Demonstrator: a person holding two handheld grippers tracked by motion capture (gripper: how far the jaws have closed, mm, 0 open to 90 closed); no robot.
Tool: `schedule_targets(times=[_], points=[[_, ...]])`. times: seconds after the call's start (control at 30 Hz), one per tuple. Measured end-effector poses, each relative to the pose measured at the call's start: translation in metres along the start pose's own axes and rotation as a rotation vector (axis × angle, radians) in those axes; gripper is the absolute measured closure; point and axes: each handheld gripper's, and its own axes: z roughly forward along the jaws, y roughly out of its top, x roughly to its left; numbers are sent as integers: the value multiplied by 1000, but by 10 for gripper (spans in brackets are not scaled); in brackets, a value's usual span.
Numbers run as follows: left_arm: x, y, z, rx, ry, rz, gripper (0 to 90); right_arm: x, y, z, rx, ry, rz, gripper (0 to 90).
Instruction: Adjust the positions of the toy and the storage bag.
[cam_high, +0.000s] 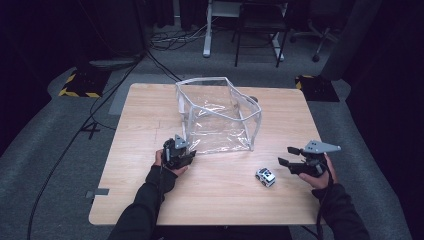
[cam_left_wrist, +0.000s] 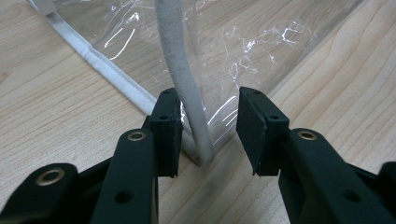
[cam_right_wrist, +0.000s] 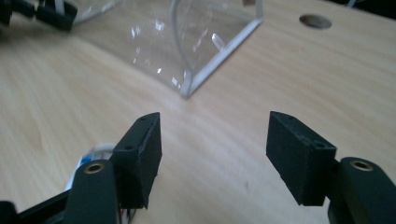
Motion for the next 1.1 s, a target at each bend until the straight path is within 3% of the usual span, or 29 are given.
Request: schedule_targets(times=[0.27, 0.4, 0.47, 0.63, 0.87, 1.1], points=[[-2, -1, 1, 10, -7, 0, 576, -8, 36, 26, -29, 8, 21, 358], [-2, -1, 0, 8, 0, 8, 569, -6, 44, 36, -13, 11, 8, 341], [-3, -1, 0, 19, -23, 7, 545, -3, 49, 47, 26, 7, -12, 295], [-3, -1, 0, 16, -25, 1, 547, 0, 57, 57, 20, 20, -10, 271], [-2, -1, 0, 14, -4, 10, 580, 5, 76, 70, -37, 0, -49, 487], [0, -2, -1, 16, 4, 7, 605, 12, 89, 81, -48, 9, -55, 550]])
